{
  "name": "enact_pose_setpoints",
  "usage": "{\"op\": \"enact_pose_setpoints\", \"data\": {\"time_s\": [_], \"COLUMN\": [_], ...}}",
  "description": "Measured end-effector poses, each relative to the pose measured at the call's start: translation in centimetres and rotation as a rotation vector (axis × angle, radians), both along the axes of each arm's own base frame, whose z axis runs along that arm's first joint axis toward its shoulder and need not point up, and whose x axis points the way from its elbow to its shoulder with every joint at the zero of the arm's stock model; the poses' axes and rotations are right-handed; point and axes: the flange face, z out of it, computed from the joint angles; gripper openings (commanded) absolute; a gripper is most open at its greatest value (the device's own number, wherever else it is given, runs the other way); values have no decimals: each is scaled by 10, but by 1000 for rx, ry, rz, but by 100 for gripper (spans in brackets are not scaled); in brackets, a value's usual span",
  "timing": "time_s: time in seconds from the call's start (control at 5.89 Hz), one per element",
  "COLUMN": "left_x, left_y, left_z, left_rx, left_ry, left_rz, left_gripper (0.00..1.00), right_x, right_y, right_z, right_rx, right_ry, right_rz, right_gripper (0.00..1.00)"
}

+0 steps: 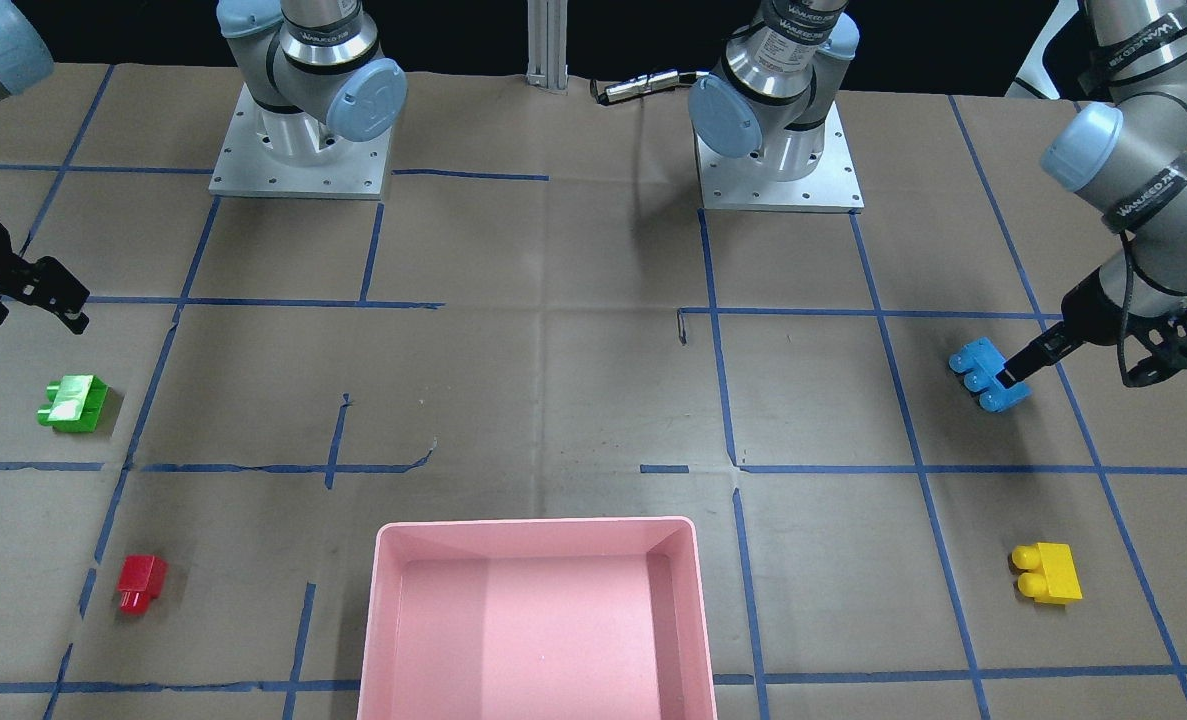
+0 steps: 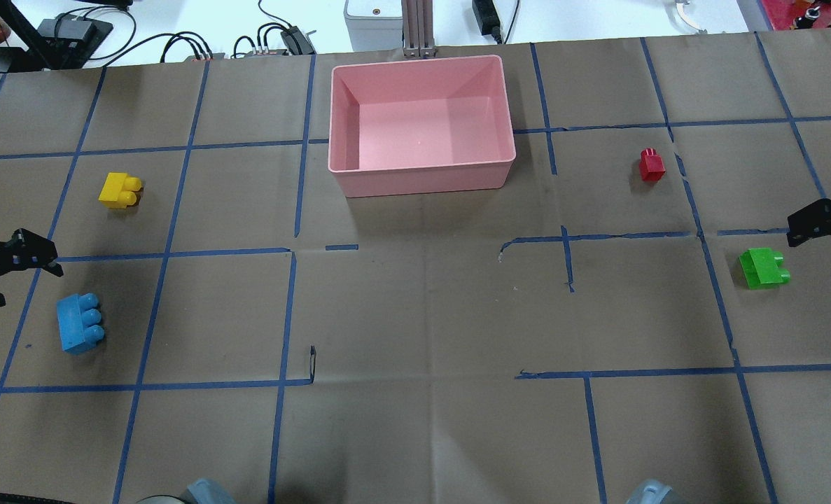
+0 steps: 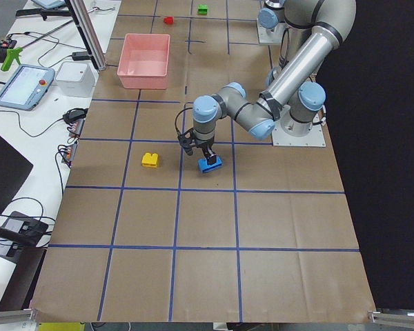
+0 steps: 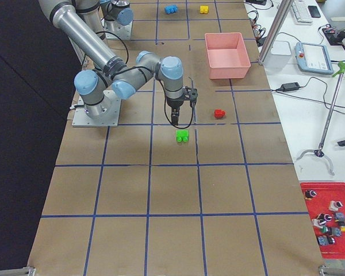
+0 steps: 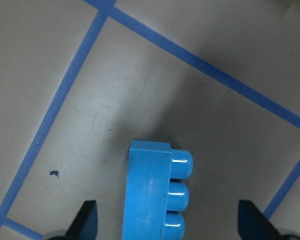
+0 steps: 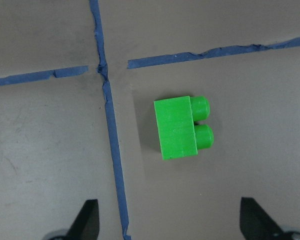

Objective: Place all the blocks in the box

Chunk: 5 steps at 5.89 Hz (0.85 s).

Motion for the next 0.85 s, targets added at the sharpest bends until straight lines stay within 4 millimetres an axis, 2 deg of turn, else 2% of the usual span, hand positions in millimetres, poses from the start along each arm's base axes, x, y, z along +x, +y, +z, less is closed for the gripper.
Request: {"op": "enact_pose_setpoints", "data": {"time_s": [0.51, 0.68, 0.85], "left_x": [2, 0, 1], "left_y": [-3, 0, 0], "left_z": [-48, -59, -62], "left_rx": [21, 11, -1], "left_ry": [20, 8, -6], "left_rz": [-22, -38, -49], "left_gripper": [99, 94, 79], "right_x": [-20, -24, -27], "right_y": [-23, -29, -33], "right_z": [-61, -74, -83], "right_rx": [-11, -16, -21], "right_ry": [10, 10, 13], "right_rz": [17, 22, 25], "right_gripper": [97, 97, 97]}}
